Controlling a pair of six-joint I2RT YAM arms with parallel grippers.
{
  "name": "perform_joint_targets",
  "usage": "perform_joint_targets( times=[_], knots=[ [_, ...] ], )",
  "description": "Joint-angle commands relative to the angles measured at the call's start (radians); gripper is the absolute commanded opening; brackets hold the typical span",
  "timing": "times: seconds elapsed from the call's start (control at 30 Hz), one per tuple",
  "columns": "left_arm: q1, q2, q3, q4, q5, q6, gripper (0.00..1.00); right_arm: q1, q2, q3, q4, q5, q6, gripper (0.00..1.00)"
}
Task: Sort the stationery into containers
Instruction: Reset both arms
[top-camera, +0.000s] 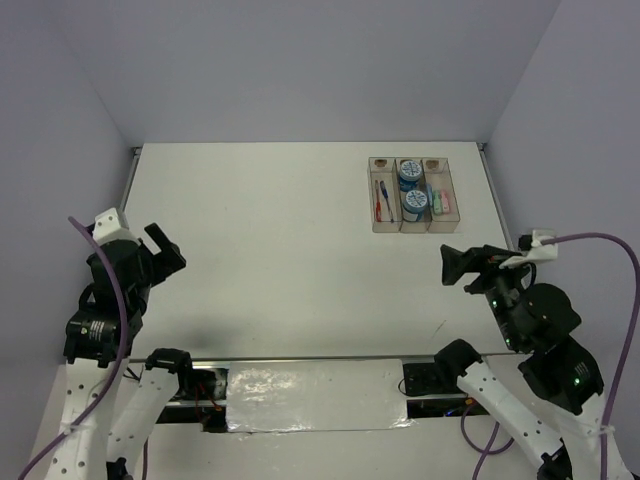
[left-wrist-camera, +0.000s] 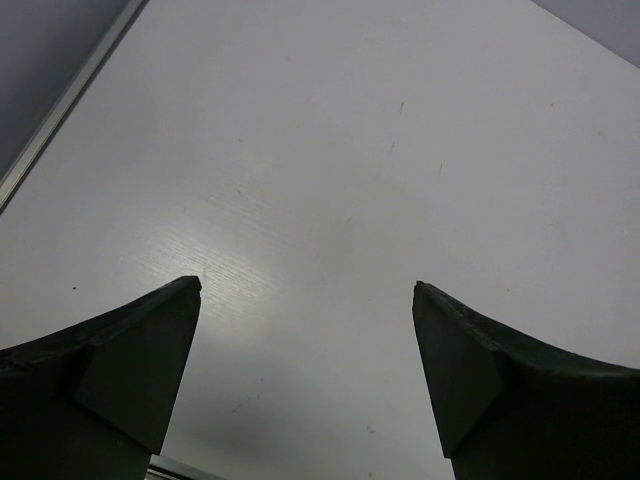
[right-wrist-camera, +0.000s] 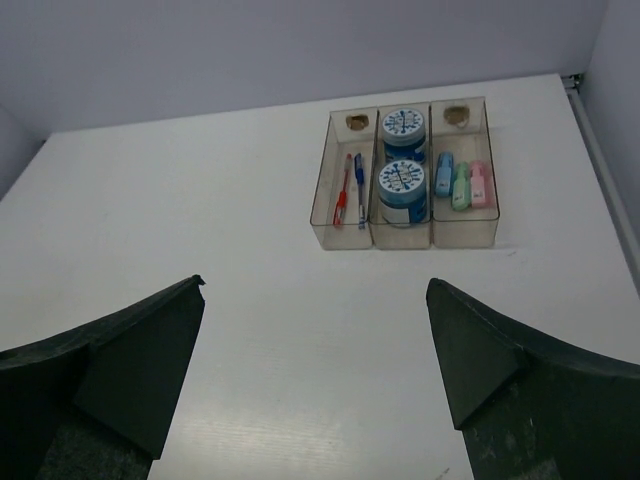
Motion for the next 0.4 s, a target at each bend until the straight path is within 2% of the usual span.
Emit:
perform_joint_targets(
  times=[0.0,0.37],
  knots=[
    [-0.011,-0.019,0.038,-0.016,0.022,0.026,0.99,0.008,-0.037,0.026,-0.056,0.023,-0.003,1.0],
    [-0.019,-0.021,0.034,-0.012,0.025,0.026,0.99,0.01,-0.033,0.005,-0.036,0.017,0.011,1.0]
  ],
)
